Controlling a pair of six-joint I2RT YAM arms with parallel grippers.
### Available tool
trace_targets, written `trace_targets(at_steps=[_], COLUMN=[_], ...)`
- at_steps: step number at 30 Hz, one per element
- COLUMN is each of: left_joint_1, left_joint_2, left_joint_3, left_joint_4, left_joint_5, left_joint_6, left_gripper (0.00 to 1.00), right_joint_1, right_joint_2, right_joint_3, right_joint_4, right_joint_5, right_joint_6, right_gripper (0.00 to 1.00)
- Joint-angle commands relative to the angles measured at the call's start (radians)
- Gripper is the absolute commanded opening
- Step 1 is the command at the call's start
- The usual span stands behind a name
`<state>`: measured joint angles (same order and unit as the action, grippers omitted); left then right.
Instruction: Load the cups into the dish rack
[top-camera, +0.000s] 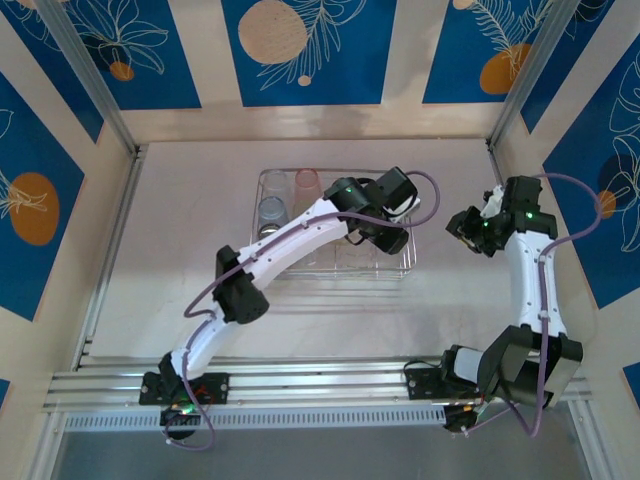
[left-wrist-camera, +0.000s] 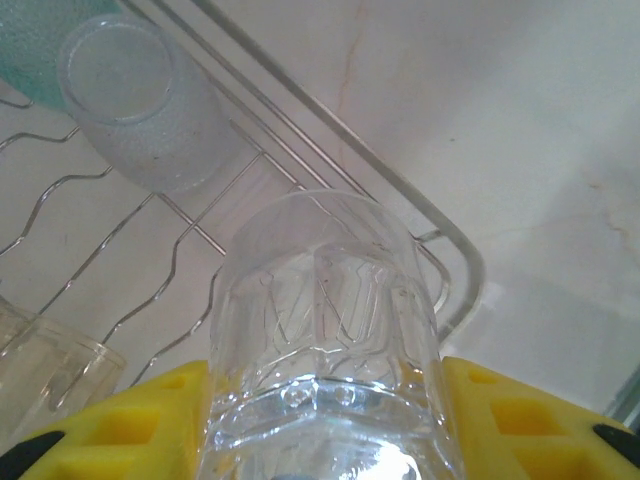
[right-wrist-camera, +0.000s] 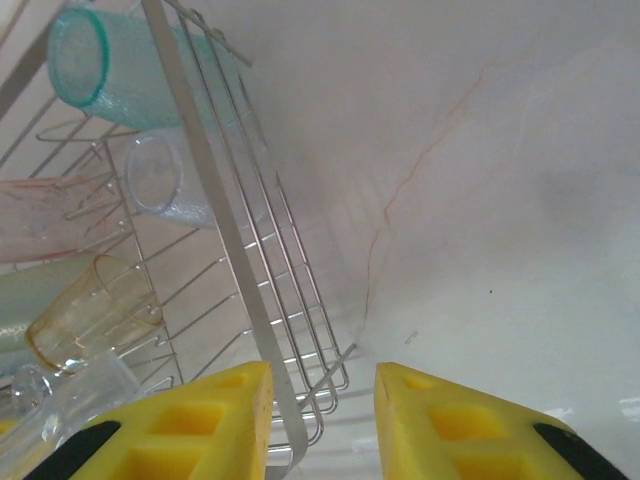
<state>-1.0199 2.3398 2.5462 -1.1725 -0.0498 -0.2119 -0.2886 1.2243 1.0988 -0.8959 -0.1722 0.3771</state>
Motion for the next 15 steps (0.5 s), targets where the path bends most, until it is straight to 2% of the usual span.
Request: trace_targets(at_steps=[1,5,10,15], left_joint_1=[-0.003,-0.005,-0.005,-0.005], left_joint_2=[0.045,0.082,0.089,0.071], left_joint_3=[0.066,0.066,0.065,0.046], left_joint_4=[-0.057,-0.039,-0.025,-0.022], left_joint_5=[-0.062,-0.101,-0.134,-0.147], left_joint_6=[-0.03,-0.042,-0.049,-0.045], left_gripper=[0.0,0.0,0.0,0.0], right_joint_1=[-0.002,0.004,0.066,0.178], right_joint_2=[-0.029,-0.028,0.066,0.247], right_joint_3=[-0.054,-0.092,-0.074,0.071], right_joint_4=[0.023,0.059,0.151,0.126], right_joint_5=[-0.038,-0.049,-0.065,0.039], right_joint_6=[0.018,0.039,0.062,0.016], right_gripper=[0.32,0.36,0.38,0.42])
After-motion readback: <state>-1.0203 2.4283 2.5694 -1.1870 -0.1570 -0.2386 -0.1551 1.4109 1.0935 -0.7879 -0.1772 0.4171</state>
